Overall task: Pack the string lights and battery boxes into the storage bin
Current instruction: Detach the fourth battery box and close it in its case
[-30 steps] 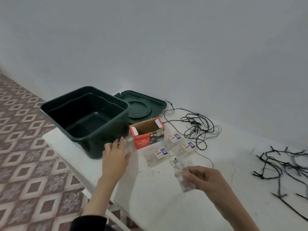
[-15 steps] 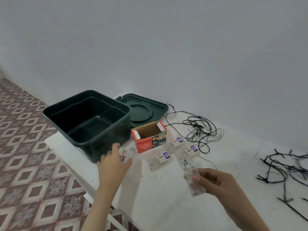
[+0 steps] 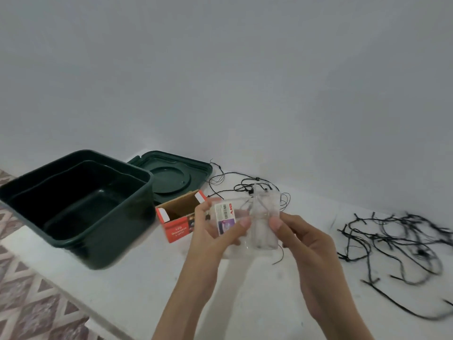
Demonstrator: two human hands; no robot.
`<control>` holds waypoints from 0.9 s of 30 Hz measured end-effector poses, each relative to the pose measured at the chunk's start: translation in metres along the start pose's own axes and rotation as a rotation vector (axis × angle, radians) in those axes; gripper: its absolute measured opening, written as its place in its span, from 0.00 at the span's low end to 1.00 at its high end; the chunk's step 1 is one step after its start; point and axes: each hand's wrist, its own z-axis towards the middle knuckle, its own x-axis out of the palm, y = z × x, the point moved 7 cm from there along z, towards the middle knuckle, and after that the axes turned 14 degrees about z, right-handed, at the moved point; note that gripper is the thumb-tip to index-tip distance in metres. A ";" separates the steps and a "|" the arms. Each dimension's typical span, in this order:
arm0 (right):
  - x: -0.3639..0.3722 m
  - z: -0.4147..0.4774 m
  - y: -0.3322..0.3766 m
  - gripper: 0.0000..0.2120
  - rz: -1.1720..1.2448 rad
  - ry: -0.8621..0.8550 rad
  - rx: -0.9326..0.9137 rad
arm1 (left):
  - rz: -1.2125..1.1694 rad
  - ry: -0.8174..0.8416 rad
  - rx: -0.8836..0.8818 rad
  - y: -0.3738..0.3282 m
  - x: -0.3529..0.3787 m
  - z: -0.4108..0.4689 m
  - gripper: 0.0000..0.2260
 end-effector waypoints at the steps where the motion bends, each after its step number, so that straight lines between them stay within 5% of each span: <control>1: -0.007 0.000 0.001 0.21 -0.020 -0.047 -0.018 | -0.023 0.016 0.000 0.000 0.007 -0.001 0.29; 9: -0.036 -0.010 0.017 0.08 -0.217 -0.184 -0.145 | -0.114 0.035 0.013 -0.003 0.049 0.000 0.17; 19: -0.046 -0.011 0.021 0.02 -0.301 -0.176 -0.197 | -0.061 0.021 0.079 -0.009 0.065 -0.005 0.18; 27: -0.031 -0.016 0.021 0.16 -0.580 -0.106 -0.360 | 0.008 0.013 0.072 -0.005 0.068 -0.003 0.17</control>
